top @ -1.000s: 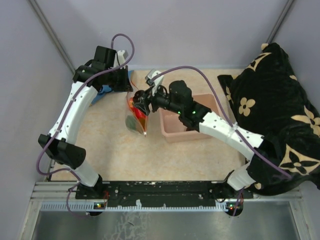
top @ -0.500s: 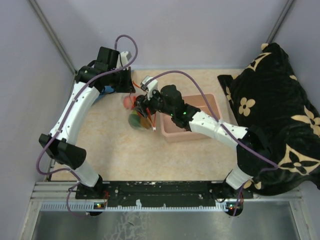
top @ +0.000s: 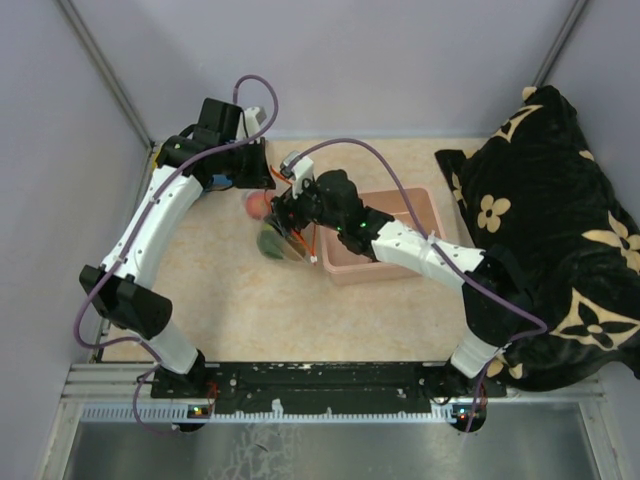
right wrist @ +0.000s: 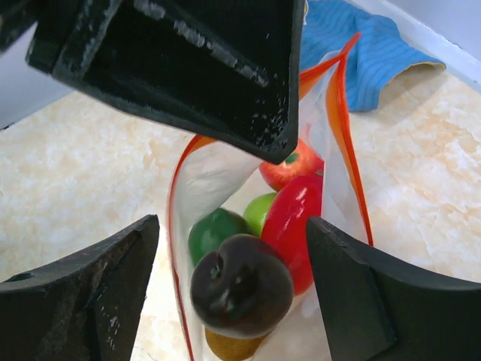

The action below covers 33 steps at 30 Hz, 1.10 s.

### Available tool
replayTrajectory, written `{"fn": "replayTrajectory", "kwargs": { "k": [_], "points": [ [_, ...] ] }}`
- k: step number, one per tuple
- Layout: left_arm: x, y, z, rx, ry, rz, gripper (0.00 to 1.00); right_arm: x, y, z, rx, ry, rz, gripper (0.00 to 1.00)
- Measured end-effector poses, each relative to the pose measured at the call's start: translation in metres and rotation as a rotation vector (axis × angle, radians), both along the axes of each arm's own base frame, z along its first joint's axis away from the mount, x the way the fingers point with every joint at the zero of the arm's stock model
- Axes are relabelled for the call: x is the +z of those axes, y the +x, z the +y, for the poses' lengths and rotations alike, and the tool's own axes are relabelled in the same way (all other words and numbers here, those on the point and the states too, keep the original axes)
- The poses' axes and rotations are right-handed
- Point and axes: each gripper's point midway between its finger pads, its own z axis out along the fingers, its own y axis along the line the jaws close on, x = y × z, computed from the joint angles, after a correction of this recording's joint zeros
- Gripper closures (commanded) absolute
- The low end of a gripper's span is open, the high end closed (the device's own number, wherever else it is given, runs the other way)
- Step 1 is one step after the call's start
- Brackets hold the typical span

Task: Place the food in the zip-top bag and seal the zipper
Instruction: Place the fake fruit in the zipper food storage bag, then move the bin to the center of the board.

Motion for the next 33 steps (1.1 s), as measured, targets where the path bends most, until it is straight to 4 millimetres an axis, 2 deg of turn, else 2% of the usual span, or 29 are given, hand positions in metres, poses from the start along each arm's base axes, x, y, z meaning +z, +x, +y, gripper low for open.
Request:
{"fn": "replayTrajectory", "kwargs": {
  "k": [10, 14, 19, 22, 25, 28, 33],
  "points": [
    [-0.007, 0.001, 0.005, 0.044, 0.004, 0.020, 1.00, 0.012, 0.004, 0.003, -0.012, 0.009, 0.012, 0.16],
    [-0.010, 0.004, 0.013, 0.073, 0.007, 0.029, 1.00, 0.013, -0.005, -0.006, -0.007, -0.021, 0.030, 0.16],
    [-0.016, 0.009, 0.025, 0.110, 0.014, 0.033, 1.00, 0.035, -0.021, -0.034, -0.025, -0.040, 0.045, 0.15],
    [-0.017, 0.012, 0.030, 0.128, 0.014, 0.030, 1.00, 0.054, -0.030, -0.060, -0.073, -0.029, 0.050, 0.15],
    [-0.018, 0.015, 0.035, 0.141, 0.016, 0.029, 1.00, 0.060, -0.037, -0.090, -0.143, -0.027, 0.081, 0.14],
    [-0.018, 0.016, 0.038, 0.150, 0.016, 0.028, 1.00, 0.052, -0.035, -0.114, -0.227, -0.042, 0.149, 0.14],
    [-0.018, 0.019, 0.044, 0.166, 0.015, 0.027, 1.00, 0.012, -0.036, -0.133, -0.325, -0.123, 0.309, 0.14]
  ]
}}
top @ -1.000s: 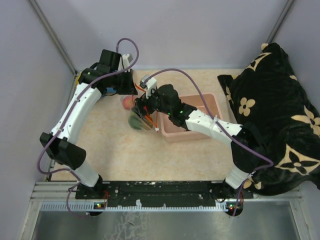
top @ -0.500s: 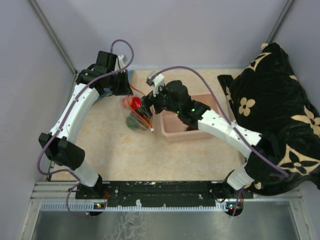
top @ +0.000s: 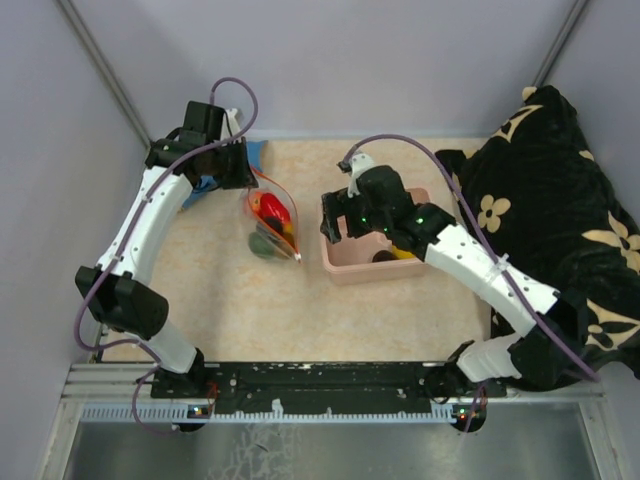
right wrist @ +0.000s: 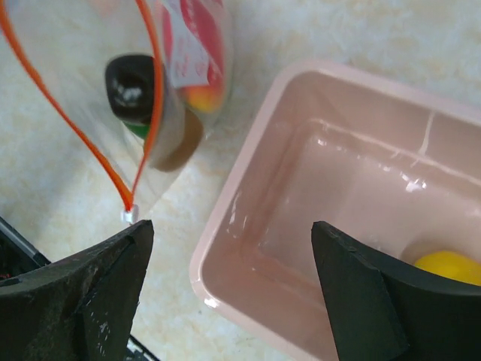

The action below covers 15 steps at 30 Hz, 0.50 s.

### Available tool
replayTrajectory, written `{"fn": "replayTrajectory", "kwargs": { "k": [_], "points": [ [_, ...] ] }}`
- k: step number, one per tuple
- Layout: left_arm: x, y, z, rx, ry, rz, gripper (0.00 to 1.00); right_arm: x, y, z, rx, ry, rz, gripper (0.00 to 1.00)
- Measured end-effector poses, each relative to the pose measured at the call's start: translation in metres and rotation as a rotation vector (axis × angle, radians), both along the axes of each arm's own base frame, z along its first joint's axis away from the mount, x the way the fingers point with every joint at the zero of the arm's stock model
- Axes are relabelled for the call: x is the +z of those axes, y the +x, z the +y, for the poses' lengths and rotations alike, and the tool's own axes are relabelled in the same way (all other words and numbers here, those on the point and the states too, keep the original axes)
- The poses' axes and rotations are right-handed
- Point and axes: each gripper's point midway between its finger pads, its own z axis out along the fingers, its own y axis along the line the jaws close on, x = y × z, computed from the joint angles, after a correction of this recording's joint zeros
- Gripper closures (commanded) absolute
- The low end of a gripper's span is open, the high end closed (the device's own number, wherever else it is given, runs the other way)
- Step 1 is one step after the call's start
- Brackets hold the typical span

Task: Place the food in the zip-top bag and seal the zipper
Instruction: Move the bin to the center of the board.

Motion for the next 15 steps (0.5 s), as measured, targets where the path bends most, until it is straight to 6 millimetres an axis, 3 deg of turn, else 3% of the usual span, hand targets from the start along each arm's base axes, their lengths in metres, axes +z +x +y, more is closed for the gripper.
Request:
{"fn": "replayTrajectory", "kwargs": {
  "k": [7, 15],
  "points": [
    [0.000, 0.002, 0.005, 0.012, 0.000, 0.000, 1.00, -0.070, -0.010, -0.001, -0.064, -0.091, 0.266, 0.14],
    [-0.004, 0.003, 0.007, 0.019, 0.002, 0.005, 1.00, -0.101, -0.028, 0.001, -0.044, -0.118, 0.407, 0.13]
  ]
}}
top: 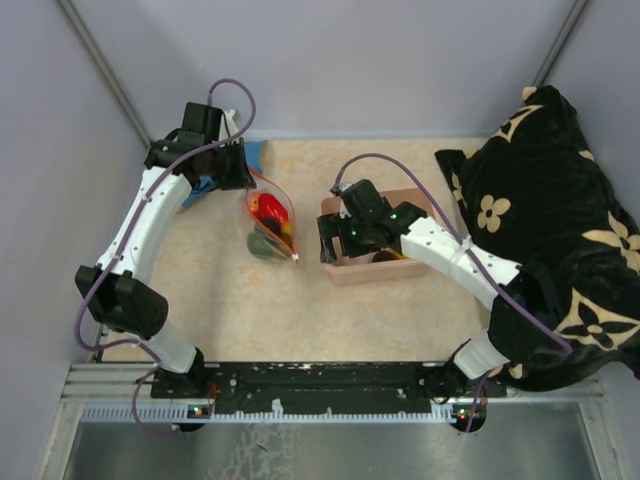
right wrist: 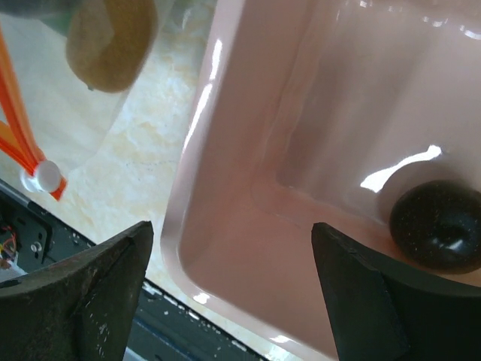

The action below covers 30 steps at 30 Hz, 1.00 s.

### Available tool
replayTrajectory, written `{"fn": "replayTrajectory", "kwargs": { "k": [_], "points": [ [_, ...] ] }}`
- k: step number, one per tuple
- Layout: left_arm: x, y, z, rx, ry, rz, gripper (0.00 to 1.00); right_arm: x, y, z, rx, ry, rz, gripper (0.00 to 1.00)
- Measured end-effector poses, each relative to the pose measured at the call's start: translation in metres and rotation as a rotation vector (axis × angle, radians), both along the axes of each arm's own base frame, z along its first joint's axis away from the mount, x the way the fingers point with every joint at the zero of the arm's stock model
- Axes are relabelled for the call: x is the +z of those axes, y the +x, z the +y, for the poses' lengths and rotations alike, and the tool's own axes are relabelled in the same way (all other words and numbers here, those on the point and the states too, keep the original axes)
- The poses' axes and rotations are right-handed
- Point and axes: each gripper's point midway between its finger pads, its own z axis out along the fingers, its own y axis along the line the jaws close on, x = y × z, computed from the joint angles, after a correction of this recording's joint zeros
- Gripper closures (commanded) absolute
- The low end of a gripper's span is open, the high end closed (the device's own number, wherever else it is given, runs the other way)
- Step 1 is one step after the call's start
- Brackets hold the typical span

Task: Place the food in the zip-top bag and seal the zipper
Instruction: Move the bin to the center of the board.

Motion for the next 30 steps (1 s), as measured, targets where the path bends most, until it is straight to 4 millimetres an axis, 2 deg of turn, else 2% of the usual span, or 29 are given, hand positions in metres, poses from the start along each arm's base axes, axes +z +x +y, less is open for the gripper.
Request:
{"fn": "replayTrajectory", "kwargs": {
  "k": [5, 9, 13, 17, 20, 25, 27, 30],
  "points": [
    [-0.002, 0.000, 0.000, 0.001, 0.000, 0.002, 1.00, -0.017, -0.013, -0.008, 0.014, -0.019, 0.084, 0.13],
    [-0.007, -0.001, 0.001, 0.002, 0.003, 0.012, 1.00, -0.033, -0.029, -0.024, 0.009, -0.033, 0.162, 0.12],
    [-0.010, 0.000, 0.003, 0.005, 0.004, 0.018, 1.00, -0.036, -0.045, -0.049, -0.031, -0.034, 0.220, 0.12],
    [-0.011, 0.001, 0.005, 0.011, 0.005, 0.018, 1.00, -0.032, -0.056, -0.085, -0.121, -0.016, 0.268, 0.12],
    [-0.010, 0.003, 0.005, 0.012, 0.002, 0.009, 1.00, -0.027, -0.055, -0.106, -0.193, -0.005, 0.280, 0.12],
    [-0.009, 0.004, 0.005, 0.009, -0.004, 0.006, 1.00, -0.011, -0.046, -0.120, -0.233, -0.030, 0.247, 0.12],
    [-0.009, 0.004, 0.005, 0.008, -0.006, 0.005, 1.00, 0.003, -0.036, -0.127, -0.262, -0.052, 0.199, 0.12],
    [-0.009, 0.004, 0.005, 0.007, -0.006, 0.005, 1.00, 0.022, -0.012, -0.154, -0.379, -0.102, 0.110, 0.12]
  ]
}}
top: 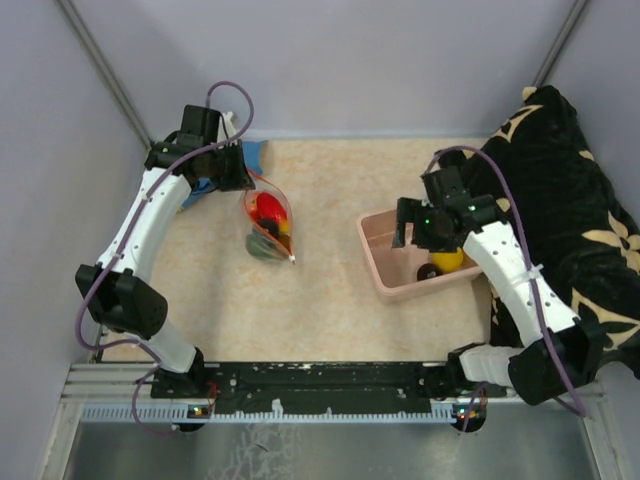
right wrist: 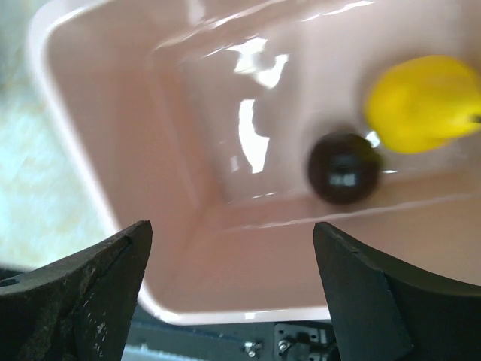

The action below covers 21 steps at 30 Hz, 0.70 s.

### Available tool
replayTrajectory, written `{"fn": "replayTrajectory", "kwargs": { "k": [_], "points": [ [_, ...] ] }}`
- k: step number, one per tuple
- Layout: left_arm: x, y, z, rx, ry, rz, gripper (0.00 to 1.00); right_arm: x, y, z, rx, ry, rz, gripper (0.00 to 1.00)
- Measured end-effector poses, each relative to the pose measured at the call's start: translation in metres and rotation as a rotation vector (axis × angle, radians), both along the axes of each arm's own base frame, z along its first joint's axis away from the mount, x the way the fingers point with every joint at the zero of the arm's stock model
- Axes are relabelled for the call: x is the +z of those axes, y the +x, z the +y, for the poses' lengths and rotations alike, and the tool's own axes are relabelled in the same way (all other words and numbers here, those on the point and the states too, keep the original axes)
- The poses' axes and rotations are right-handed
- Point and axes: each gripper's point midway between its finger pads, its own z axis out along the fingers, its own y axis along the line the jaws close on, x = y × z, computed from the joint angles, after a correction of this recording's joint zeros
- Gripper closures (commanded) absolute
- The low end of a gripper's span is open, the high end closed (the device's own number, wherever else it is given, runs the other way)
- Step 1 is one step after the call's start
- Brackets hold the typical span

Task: Place the food in the zip-top bag and seal the zipper
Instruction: Move the bin to the center of the board, then pick up the fake fruit from the center of the board.

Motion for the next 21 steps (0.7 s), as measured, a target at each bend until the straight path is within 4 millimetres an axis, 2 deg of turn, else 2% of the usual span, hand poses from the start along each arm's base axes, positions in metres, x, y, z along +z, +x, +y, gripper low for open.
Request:
{"fn": "replayTrajectory", "kwargs": {
  "k": [3, 6, 11, 17, 21],
  "points": [
    [-0.001, 0.000, -0.001, -0.003, -0.004, 0.001, 1.00, 0.003, 0.015, -0.034, -0.137, -0.081, -0.037, 0.12],
    [-0.001, 0.000, 0.000, -0.003, -0.006, 0.003, 1.00, -0.003, 0.023, -0.070, -0.281, -0.160, -0.039, 0.12],
    [0.000, 0.002, 0.000, -0.005, -0.008, -0.006, 1.00, -0.030, 0.025, -0.114, -0.463, -0.258, 0.010, 0.12],
    [-0.002, 0.002, -0.001, -0.009, -0.013, -0.003, 1.00, -0.066, 0.033, -0.130, -0.527, -0.360, 0.066, 0.11],
    [-0.004, 0.001, -0.001, -0.010, -0.016, 0.003, 1.00, -0.092, 0.042, -0.131, -0.524, -0.387, 0.099, 0.12]
  ]
}}
